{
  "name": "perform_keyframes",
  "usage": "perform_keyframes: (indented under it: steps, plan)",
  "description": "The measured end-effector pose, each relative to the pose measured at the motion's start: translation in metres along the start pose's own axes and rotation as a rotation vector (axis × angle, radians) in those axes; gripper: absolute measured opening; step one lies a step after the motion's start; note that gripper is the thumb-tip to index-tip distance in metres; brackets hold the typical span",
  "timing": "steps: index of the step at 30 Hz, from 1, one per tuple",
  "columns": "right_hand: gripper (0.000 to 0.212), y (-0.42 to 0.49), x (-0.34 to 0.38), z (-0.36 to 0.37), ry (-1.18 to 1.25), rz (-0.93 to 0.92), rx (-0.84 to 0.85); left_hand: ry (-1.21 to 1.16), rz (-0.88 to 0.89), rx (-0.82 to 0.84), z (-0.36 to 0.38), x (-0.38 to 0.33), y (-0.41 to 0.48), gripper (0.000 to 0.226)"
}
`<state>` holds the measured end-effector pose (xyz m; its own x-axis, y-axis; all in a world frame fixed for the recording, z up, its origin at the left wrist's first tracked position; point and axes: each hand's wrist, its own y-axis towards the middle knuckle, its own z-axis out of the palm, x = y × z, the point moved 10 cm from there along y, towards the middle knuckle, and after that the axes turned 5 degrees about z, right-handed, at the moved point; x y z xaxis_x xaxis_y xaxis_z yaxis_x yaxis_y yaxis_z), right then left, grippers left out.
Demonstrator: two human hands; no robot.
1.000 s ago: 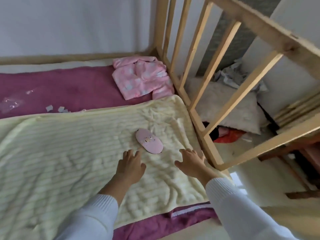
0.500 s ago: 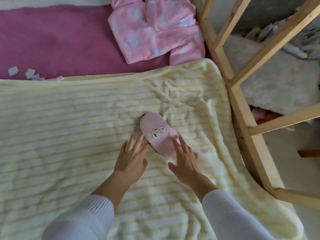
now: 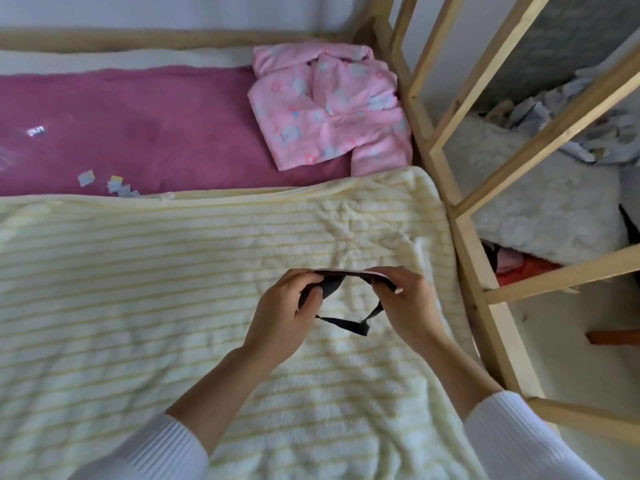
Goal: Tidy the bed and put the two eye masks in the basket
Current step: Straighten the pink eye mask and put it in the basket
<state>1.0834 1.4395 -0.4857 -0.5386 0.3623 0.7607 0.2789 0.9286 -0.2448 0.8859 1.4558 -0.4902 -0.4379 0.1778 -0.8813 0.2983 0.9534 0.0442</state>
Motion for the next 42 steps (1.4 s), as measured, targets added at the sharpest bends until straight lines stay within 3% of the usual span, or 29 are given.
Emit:
perform_keyframes:
  steps: [4,8,10,14,17,19,22,26,28,30,32,33,35,37,39,42]
  plan:
    - [0.036,-0.049,0.073,-0.025,0.014,-0.081,0.043,-0.489,-0.333,-0.193,-0.05,-0.033,-0.024,0.024]
    - [0.043,-0.113,0.135,-0.033,-0.083,-0.213,0.038,-0.774,-0.528,-0.302,-0.088,-0.067,-0.062,0.035]
    - [0.046,-0.147,0.159,-0.029,-0.134,-0.284,0.069,-0.839,-0.6,-0.24,-0.096,-0.078,-0.082,0.037]
    - [0.051,-0.201,0.194,-0.021,-0.246,-0.485,0.148,-0.78,-0.656,0.146,-0.104,-0.1,-0.118,0.017]
    - [0.054,-0.22,0.199,-0.022,-0.215,-0.485,0.162,-0.654,-0.614,0.255,-0.119,-0.102,-0.142,0.027]
    - [0.049,-0.209,0.186,-0.035,-0.104,-0.332,0.107,-0.62,-0.618,0.229,-0.123,-0.096,-0.147,0.025]
    - [0.029,-0.211,0.181,-0.051,0.223,-0.156,0.106,-0.66,-0.592,0.056,-0.148,-0.098,-0.162,0.015]
    - [0.008,-0.207,0.179,-0.065,0.421,-0.067,0.147,-0.67,-0.574,-0.102,-0.168,-0.093,-0.17,0.013]
    - [0.016,-0.208,0.174,-0.062,0.652,0.055,0.26,-0.634,-0.556,-0.182,-0.178,-0.092,-0.175,0.013]
    - [0.03,-0.214,0.185,-0.062,1.041,0.126,0.397,-0.574,-0.523,-0.247,-0.188,-0.094,-0.179,0.011]
    - [0.036,-0.215,0.204,-0.071,1.3,0.071,0.459,-0.533,-0.455,-0.249,-0.19,-0.101,-0.18,0.009]
    - [0.039,-0.214,0.211,-0.074,1.303,0.039,0.438,-0.521,-0.408,-0.231,-0.189,-0.108,-0.179,0.007]
    - [0.039,-0.213,0.218,-0.082,0.982,-0.051,0.253,-0.493,-0.324,-0.198,-0.188,-0.123,-0.179,0.01]
    - [0.031,-0.214,0.231,-0.1,0.372,-0.224,-0.056,-0.465,-0.274,-0.214,-0.193,-0.131,-0.179,0.011]
    - [0.025,-0.221,0.249,-0.097,-0.269,-0.474,-0.226,-0.453,-0.272,-0.274,-0.204,-0.132,-0.178,0.013]
    - [0.012,-0.218,0.239,-0.07,-0.722,-0.494,-0.073,-0.394,-0.272,-0.383,-0.227,-0.129,-0.18,0.033]
